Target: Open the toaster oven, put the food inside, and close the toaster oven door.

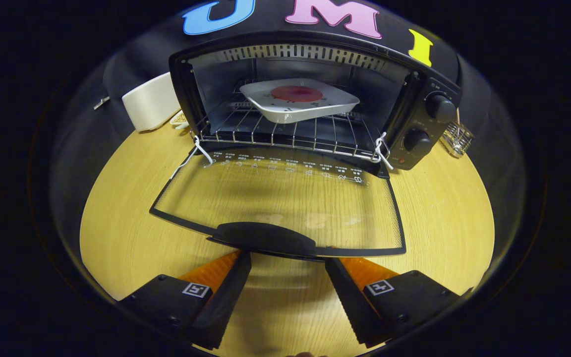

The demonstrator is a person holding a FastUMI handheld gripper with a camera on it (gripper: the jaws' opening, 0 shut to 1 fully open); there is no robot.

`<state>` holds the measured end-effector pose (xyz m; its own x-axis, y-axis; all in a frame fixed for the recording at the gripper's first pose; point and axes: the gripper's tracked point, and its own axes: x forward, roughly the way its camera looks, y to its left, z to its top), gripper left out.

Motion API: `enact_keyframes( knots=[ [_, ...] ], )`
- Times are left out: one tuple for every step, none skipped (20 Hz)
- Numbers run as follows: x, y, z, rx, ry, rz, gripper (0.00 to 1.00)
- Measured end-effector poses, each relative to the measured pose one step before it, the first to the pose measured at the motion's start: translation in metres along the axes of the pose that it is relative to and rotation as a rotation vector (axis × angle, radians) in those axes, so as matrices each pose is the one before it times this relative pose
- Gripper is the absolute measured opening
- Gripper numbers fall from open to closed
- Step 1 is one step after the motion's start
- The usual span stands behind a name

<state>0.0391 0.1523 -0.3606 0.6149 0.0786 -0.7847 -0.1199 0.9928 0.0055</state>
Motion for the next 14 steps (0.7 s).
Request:
enact_keyframes(
  knots=[
    [-0.00129,0.00020,0.00108,0.00150,-0.00286,0.00322,0.98],
    [-0.00287,0.00034,0.00225,-0.00567,-0.00603,0.00371,0.98],
    [-0.00374,-0.00018,0.00239,-0.00890,-0.01026,0.00323,0.98],
    [-0.00481,0.00056,0.00366,-0.00814,-0.01411,0.00307,0.98],
    [-0.00497,0.00027,0.00366,-0.01149,-0.01479,0.00147,0.98],
    [-0.00676,0.00010,0.00453,-0.00995,-0.02214,0.00093,0.98],
    [-0.00602,0.00066,0.00525,-0.00610,-0.02390,0.00482,0.98],
    [-0.00623,0.00061,0.00616,0.00592,-0.02609,0.00586,0.99],
    [-0.00827,-0.00090,0.00545,0.01551,-0.02546,0.00660,0.99],
    [-0.00550,0.00037,0.00987,0.01878,-0.03931,0.00895,1.00],
    [-0.00669,0.00056,0.01174,0.01387,-0.04441,0.00994,1.00],
    [-0.00432,-0.00017,0.01342,0.00674,-0.04040,0.00542,1.00],
    [-0.00606,-0.00261,0.01486,0.00417,-0.04124,-0.00893,1.00],
    [-0.00517,-0.00401,0.01651,0.00548,-0.03350,-0.01607,1.00]
  ],
)
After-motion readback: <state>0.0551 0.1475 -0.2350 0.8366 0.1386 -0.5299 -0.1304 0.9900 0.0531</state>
